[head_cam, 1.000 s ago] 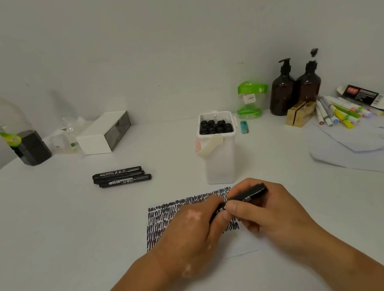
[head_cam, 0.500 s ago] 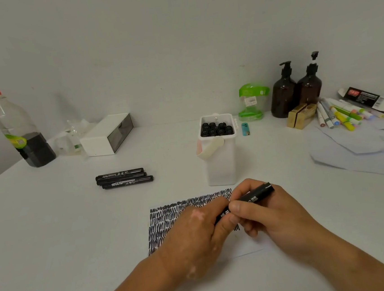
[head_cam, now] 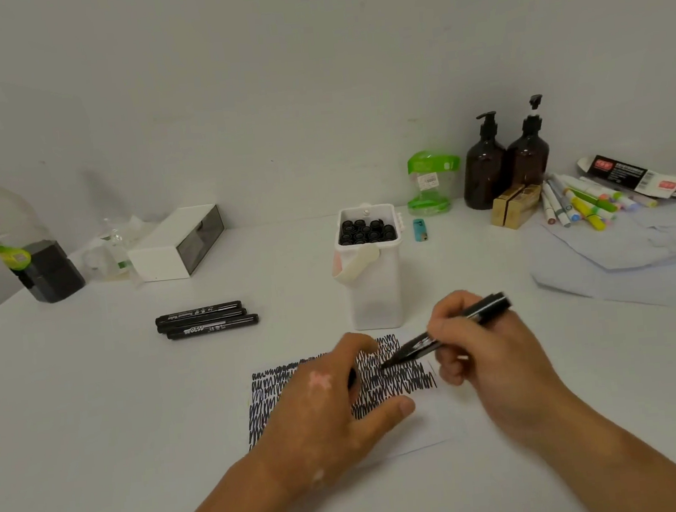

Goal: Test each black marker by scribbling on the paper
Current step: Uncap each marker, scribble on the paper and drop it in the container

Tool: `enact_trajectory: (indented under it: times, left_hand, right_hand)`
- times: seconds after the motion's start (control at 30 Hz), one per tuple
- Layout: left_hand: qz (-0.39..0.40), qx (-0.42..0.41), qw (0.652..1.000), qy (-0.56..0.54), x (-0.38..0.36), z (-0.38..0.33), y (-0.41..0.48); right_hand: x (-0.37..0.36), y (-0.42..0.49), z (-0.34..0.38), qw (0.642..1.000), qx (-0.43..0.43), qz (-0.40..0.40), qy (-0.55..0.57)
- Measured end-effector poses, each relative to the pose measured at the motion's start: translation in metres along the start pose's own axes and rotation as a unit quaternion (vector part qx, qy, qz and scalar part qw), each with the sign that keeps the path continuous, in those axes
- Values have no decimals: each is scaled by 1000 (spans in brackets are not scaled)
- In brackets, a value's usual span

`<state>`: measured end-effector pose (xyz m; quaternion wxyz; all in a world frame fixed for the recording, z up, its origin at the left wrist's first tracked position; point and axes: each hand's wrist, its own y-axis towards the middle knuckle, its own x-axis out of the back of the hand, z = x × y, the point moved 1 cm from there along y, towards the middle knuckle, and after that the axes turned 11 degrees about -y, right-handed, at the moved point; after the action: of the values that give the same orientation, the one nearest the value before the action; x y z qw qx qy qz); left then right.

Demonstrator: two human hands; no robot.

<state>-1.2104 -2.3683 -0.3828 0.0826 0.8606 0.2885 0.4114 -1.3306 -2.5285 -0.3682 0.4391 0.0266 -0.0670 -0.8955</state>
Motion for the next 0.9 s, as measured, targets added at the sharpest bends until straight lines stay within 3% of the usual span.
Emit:
enact_trajectory:
  times: [0.1,0.23,0.53,0.9]
  left_hand:
    - [1,24,999,42,5,10,0]
    - [62,35,990,121,-3,12,1]
    - [115,93,982,119,10,23,1]
    - [116,111,980,117,10,22,2]
  right_hand:
    - [16,5,2,998,-28,-36,31]
    - [14,2,-1,997,-69,30,8]
    - [0,-3,-15,960,-57,49,-269]
    - [-1,-2,-26,937,-27,34,-348]
